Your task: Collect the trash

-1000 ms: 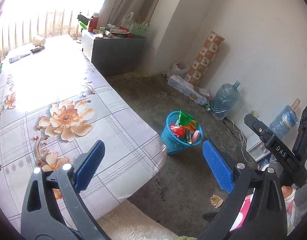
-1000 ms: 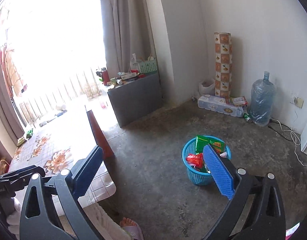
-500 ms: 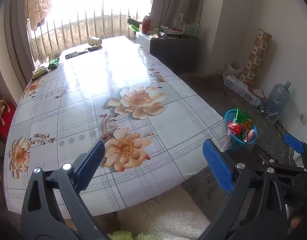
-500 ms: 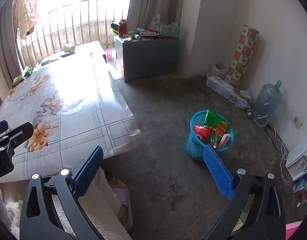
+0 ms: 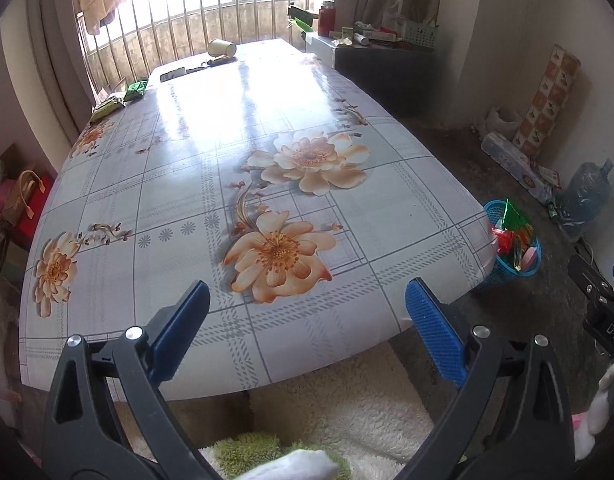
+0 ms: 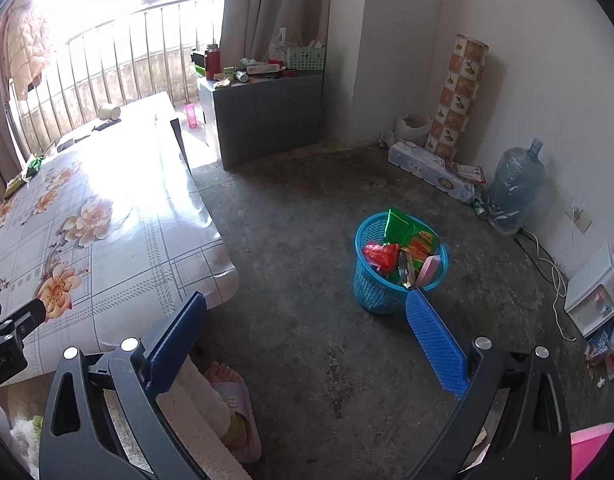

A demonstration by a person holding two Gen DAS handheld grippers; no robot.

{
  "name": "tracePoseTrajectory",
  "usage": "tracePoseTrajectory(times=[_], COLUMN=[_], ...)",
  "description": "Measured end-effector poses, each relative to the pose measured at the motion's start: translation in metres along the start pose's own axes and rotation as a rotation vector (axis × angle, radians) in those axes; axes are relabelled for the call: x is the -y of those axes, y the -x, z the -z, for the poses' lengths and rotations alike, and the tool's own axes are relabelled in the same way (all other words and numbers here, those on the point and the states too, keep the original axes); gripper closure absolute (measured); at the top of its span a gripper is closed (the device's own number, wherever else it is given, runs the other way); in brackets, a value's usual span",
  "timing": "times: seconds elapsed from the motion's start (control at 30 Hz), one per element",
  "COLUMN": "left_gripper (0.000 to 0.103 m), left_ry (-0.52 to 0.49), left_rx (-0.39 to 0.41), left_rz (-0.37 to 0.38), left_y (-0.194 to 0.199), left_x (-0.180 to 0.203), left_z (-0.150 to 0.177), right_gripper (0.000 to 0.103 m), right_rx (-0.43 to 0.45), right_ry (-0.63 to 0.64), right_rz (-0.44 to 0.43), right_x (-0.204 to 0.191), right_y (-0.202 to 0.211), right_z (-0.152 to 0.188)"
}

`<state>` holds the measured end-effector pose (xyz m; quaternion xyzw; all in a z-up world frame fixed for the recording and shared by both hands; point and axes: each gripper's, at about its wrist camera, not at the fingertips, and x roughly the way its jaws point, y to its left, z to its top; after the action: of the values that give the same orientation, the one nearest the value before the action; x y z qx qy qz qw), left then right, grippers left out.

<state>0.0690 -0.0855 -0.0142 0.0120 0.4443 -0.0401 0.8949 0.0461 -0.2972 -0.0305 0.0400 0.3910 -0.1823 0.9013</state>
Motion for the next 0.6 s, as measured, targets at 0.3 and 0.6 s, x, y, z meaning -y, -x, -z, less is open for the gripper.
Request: tracePoseTrajectory(times=[0.3,0.6], left_gripper=[0.009,0.009], left_ry=[-0.004,0.005], left_rx=[0.005,0.005], left_rz=[-0.014,-0.017], left_y=[0.0027,0.0034], left_x=[0.0015,-0.0015], left_z=[0.0000,-0.0005], right_gripper=[0.006,0.006], right_rx=[-0.004,-0.007], right_ry=[-0.004,-0.009], right_rz=[-0.002,-0.010], right_x=[0.0028,0.0035], right_y=[-0.0017,-0.0022], right_z=[0.0041,0.0048])
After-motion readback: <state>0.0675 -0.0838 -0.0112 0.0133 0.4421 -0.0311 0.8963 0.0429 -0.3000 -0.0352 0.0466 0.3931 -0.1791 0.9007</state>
